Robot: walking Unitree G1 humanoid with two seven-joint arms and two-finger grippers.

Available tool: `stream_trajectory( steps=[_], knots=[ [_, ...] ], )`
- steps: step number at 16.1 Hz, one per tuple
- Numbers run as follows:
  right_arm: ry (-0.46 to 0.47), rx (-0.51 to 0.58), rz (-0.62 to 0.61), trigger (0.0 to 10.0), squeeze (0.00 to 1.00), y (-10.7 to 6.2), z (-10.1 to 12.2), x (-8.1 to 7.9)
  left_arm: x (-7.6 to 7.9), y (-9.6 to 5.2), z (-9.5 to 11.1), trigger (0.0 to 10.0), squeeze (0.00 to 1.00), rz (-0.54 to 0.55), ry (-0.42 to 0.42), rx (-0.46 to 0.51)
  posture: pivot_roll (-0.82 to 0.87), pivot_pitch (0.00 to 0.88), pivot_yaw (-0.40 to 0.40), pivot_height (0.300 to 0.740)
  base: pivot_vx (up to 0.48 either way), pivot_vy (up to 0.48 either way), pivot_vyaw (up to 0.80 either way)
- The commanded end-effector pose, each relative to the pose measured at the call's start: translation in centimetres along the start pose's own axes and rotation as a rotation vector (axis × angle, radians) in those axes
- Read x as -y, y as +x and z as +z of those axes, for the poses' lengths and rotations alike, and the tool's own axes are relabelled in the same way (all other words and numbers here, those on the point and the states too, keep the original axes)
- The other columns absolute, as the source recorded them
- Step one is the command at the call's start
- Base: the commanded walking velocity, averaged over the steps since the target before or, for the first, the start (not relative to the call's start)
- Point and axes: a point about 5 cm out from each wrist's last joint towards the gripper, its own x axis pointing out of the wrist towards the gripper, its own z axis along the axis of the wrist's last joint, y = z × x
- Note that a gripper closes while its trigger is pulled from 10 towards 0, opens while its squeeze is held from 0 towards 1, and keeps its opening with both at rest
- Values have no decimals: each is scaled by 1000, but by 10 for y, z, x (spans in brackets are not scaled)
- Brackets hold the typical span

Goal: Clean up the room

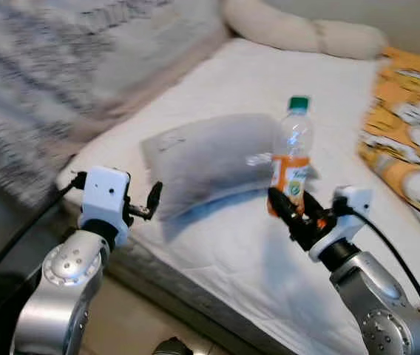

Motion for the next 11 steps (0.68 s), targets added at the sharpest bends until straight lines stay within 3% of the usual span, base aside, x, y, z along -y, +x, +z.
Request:
stream_trajectory(
  steps=[1, 11],
  knots=[
    [-34, -20, -16, 10000, 0, -1, -1, -1, 4, -3, 2, 10000, 0, -2, -3, 12, 58, 0, 10, 740, 0, 0, 800],
    [-84, -128, 32, 10000, 0, -1, -17, -6, 6, -9, 0, 10000, 0, 7, 33, 9, 80, 0, 7, 740, 0, 0, 800]
  ],
)
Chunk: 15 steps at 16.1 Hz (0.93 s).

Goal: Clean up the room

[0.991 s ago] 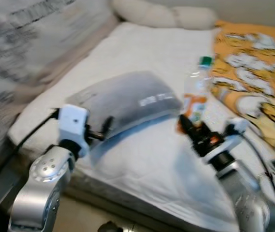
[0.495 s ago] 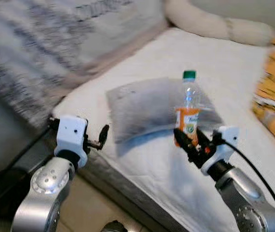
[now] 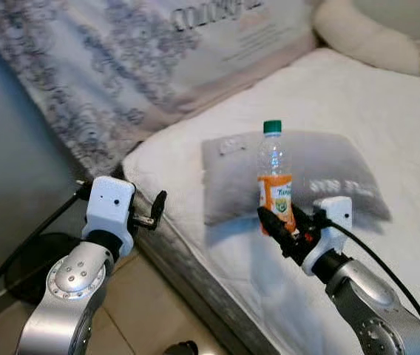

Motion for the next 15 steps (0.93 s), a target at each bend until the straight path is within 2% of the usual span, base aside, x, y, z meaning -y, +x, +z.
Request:
stream_trajectory(
  steps=[1, 4, 15],
  knots=[
    [-12, -7, 11, 10000, 0, 2, 0, -1, -1, -3, 2, 10000, 0, 15, 19, 12, 85, 0, 2, 740, 0, 0, 800],
    [-31, -28, 39, 10000, 0, 5, -2, -1, -3, -6, 0, 10000, 0, 35, 7, 13, 102, 0, -14, 740, 170, 0, 800],
    [-41, -65, 94, 10000, 0, 9, -9, -5, -3, -12, -2, 10000, 0, 53, 13, 6, 129, 0, -34, 740, 299, 0, 800]
  ],
)
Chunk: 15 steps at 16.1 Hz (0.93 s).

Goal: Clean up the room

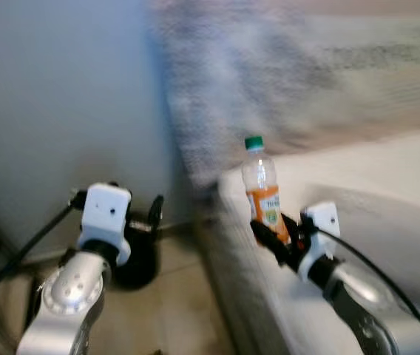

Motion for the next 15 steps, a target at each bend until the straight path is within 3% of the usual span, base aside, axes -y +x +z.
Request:
stream_trajectory(
  steps=[1, 8, 11, 13, 15],
  knots=[
    [-21, 15, 19, 10000, 0, 1, 5, -2, -1, 0, 0, 10000, 0, 13, 6, -3, 129, 0, -34, 740, 300, 0, 800],
    [-32, -17, -18, 10000, 0, 4, -2, 3, -1, 2, -3, 10000, 0, 4, 15, -14, 126, 0, -31, 740, 301, 0, 800],
    [-7, -37, -106, 10000, 0, 8, -5, 15, -2, 3, -5, 10000, 0, -1, 24, -20, 129, 0, -37, 740, 298, 0, 0],
    [-50, -97, -115, 10000, 0, 13, -10, 21, -4, 5, -6, 10000, 0, -7, 27, -24, 133, 0, -43, 740, 298, 0, 0],
    [-41, -139, -152, 10000, 0, 15, -15, 26, -2, 5, -7, 10000, 0, -13, 21, -28, 139, 0, -52, 740, 300, 0, -788]
  ],
)
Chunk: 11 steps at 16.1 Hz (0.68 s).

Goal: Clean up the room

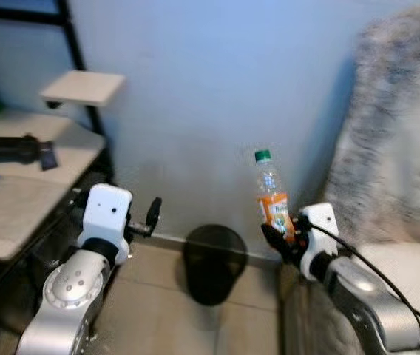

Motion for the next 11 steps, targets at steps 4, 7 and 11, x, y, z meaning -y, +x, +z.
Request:
stream_trajectory(
  steps=[4, 7, 11],
  knots=[
    [-18, -2, 6, 10000, 0, 3, 1, -3, 3, 0, -3, 10000, 0, -21, -6, -8, 136, 0, -57, 740, 298, 0, -380],
    [-17, -10, 2, 10000, 0, 4, 0, -2, 4, 0, -4, 10000, 0, -30, -10, -8, 134, 0, -58, 740, 304, 0, 0],
    [-26, -16, 15, 10000, 0, 5, 0, -2, 5, 0, -5, 10000, 0, -36, -11, -9, 136, 0, -63, 740, 317, 0, -517]
  ],
)
